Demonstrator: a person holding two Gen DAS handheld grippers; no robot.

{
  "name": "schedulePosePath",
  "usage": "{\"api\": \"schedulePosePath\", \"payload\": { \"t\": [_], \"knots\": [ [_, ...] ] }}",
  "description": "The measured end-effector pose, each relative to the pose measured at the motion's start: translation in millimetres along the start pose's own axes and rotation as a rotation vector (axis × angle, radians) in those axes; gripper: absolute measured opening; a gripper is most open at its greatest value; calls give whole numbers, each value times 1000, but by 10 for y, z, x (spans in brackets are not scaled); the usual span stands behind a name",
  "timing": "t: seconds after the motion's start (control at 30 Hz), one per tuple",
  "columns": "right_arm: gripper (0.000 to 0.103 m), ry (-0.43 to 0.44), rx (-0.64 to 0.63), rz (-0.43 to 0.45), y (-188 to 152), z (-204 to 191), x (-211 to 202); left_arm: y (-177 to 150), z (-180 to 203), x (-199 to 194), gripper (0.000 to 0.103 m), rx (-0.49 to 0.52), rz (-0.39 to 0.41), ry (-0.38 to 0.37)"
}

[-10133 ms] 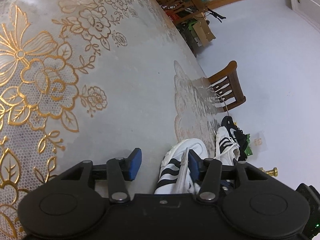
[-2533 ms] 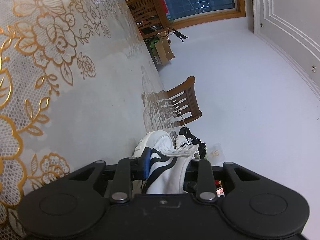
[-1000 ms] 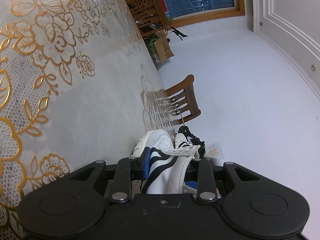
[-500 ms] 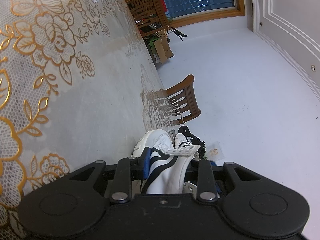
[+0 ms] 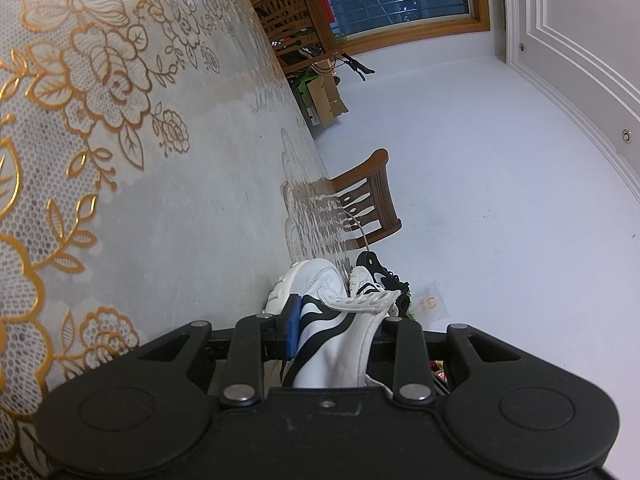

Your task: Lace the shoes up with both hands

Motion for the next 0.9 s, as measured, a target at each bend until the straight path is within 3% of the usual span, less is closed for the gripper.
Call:
{"api": "schedulePosePath", "payload": {
  "t": [0.2, 0.4, 0.43, 0.7, 0.9],
  "knots": [
    [8, -18, -13, -15, -5, -23, -12, -13, -6, 12, 27, 1, 1, 0],
    [8, -27, -44, -28, -14, -66, 20, -13, -3, 3, 27, 2, -1, -1],
    [0, -27, -30, -30, -10, -65, 19, -12, -4, 2, 27, 0, -2, -4],
    [1, -17, 276, -178, 60, 93, 177, -12, -16, -3, 27, -29, 4, -24],
    [1, -35, 293, -164, 46, 40, 273, -14, -12, -6, 27, -32, 6, -23]
  ]
}}
Point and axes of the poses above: each gripper's, at about its wrist camera, not at the fingertips, and x roughly the way its jaws point, z to its right, y to its top, the point moved 7 cm from there along x, roughly the way its jaws point, and after that the axes turned 3 degrees about -y, right-handed, at the moved point
